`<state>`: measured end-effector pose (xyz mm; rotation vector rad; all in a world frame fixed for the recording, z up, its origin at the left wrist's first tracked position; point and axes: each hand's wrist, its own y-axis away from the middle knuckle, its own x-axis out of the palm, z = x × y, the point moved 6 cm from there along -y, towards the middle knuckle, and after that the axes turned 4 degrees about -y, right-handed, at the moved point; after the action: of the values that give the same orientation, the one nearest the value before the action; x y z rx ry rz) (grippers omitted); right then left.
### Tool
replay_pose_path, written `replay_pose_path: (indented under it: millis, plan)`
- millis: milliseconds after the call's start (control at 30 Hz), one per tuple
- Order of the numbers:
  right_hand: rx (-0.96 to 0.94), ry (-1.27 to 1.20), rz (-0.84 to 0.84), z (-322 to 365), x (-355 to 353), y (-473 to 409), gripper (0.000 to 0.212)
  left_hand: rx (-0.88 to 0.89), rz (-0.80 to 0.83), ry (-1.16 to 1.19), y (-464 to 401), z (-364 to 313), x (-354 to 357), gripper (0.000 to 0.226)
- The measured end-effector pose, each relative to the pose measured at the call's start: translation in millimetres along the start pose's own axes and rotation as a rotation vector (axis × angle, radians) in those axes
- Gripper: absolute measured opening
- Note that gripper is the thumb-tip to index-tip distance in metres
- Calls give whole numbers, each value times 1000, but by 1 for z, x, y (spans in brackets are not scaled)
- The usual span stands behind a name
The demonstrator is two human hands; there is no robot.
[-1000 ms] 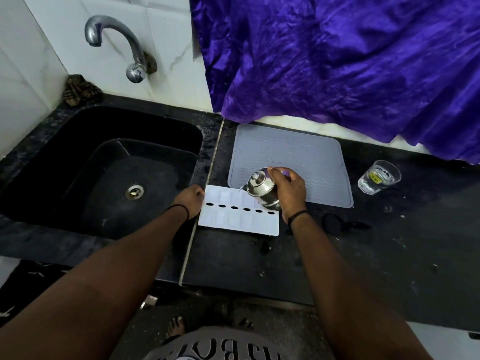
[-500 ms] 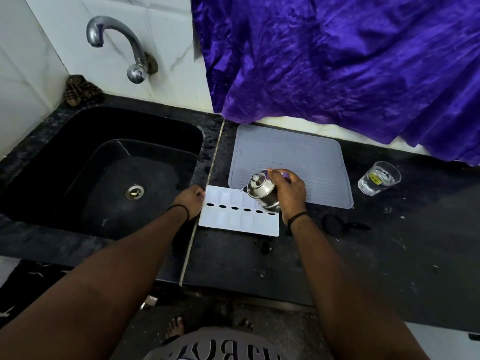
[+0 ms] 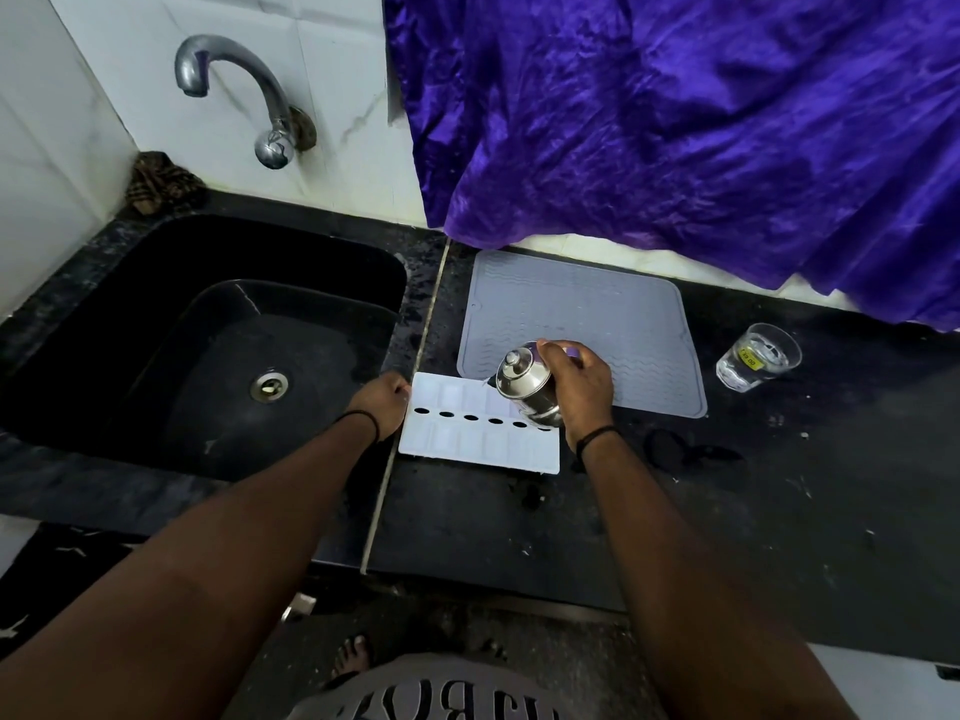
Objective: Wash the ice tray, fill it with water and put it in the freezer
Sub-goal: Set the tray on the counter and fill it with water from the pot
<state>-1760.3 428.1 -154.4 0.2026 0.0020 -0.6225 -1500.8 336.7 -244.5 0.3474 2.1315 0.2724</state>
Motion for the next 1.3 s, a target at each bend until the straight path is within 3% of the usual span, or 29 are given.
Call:
replay_pose_path:
  millis: [367, 1033, 1300]
  plan:
    - [5, -78, 12, 9, 10, 0, 8, 15, 1, -4, -1, 0, -1, 20]
    - [3, 12, 18, 11, 32, 2, 31, 4, 52, 57, 2, 0, -3, 16]
    - [-1, 37, 15, 9, 33, 2, 17, 12, 57, 28, 2, -2, -4, 14]
